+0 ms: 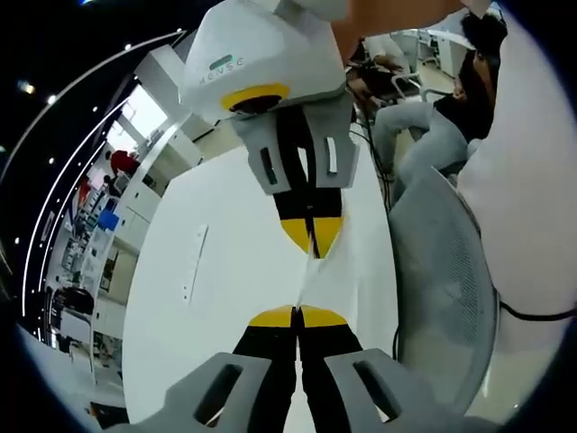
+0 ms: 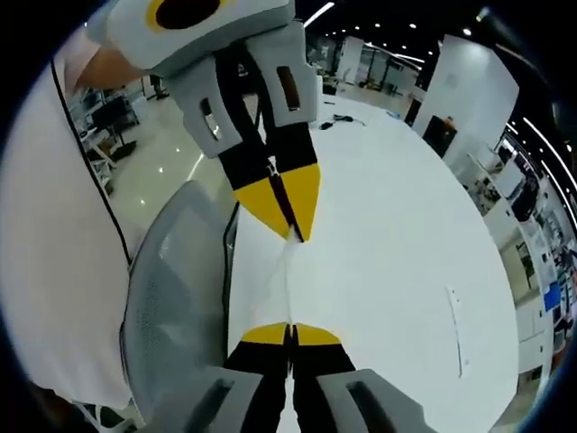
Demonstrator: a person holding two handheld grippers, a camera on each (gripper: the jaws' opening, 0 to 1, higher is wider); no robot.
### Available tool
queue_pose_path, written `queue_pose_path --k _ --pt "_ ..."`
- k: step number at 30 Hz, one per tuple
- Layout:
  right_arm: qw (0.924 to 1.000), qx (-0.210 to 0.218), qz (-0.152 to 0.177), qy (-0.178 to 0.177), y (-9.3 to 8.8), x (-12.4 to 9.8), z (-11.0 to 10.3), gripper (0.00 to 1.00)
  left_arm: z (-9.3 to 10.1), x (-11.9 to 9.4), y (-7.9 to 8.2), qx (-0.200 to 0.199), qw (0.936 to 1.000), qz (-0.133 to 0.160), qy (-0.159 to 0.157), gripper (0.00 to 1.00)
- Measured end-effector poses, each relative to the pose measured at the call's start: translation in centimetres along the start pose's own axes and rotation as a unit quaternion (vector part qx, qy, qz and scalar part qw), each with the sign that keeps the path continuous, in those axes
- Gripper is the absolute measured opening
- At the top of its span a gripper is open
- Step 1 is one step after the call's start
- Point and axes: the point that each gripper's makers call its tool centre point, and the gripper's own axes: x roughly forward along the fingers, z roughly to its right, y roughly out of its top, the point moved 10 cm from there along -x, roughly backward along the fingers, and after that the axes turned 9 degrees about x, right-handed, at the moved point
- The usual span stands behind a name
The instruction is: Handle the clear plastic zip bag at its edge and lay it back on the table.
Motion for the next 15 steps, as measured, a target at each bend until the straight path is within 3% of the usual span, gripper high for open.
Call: queue_pose_path --k 15 --pt "0.9996 -0.021 -0.014 -0.016 0.51 -0.27 -0.14 0.00 0.11 0.08 -0.62 -0.017 0.9998 0.000 0.014 0.00"
